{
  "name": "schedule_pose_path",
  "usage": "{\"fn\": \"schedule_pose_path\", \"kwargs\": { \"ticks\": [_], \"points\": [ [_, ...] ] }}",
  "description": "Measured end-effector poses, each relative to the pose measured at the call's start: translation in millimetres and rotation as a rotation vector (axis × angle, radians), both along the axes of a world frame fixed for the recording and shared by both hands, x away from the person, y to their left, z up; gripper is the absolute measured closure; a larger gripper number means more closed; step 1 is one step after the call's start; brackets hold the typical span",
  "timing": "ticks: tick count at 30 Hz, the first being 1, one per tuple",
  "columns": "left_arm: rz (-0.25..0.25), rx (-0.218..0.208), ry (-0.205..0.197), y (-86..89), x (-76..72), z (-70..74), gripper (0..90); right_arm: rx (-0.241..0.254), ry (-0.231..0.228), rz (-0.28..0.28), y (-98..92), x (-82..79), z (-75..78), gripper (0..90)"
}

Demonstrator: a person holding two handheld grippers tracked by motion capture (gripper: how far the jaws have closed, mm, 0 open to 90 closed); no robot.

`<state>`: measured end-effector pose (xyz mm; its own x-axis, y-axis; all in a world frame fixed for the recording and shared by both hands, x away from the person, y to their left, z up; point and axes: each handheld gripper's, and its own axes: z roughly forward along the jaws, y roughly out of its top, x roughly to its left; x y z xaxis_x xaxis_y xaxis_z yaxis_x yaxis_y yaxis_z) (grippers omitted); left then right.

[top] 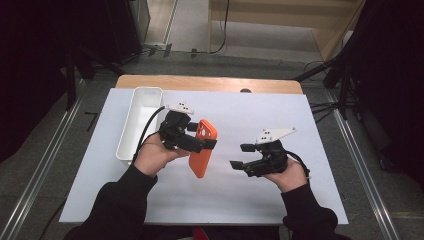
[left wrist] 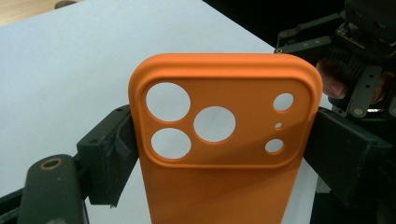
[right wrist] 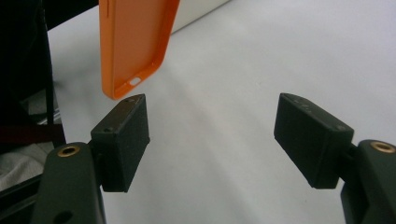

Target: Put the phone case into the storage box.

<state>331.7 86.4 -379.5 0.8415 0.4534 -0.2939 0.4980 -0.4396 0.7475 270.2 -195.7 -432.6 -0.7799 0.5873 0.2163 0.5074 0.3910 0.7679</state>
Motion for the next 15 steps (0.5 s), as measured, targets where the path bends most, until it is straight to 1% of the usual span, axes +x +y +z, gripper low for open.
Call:
{"fn": "schedule_pose_path", "kwargs": {
  "ticks": [2,6,11,12,13,15],
  "points": [
    [-0.006,0.0,0.008,0.9,0.9,-0.2,16.2,0.001,0.008,-0.004,-2.0,-3.1,-2.6,25.2],
    [-0.012,0.003,0.012,1.6,1.7,-0.9,16.2,-0.01,0.006,-0.008,-7.0,-8.2,-7.9,25.2],
    [-0.021,0.005,0.02,2.1,2.3,-1.3,16.2,0.008,0.006,-0.013,-13.9,-14.7,-16.1,25.2],
    [-0.023,0.005,0.021,2.0,2.4,-1.4,16.2,0.013,0.0,-0.015,-14.9,-15.5,-18.8,25.2],
    [-0.028,0.008,0.022,1.9,2.6,-1.6,16.2,0.015,0.005,-0.016,-15.1,-16.5,-20.3,25.2],
    [-0.043,0.013,0.014,1.9,2.9,-2.2,16.2,0.014,-0.001,-0.015,-15.5,-18.1,-24.2,25.2]
  ]
}}
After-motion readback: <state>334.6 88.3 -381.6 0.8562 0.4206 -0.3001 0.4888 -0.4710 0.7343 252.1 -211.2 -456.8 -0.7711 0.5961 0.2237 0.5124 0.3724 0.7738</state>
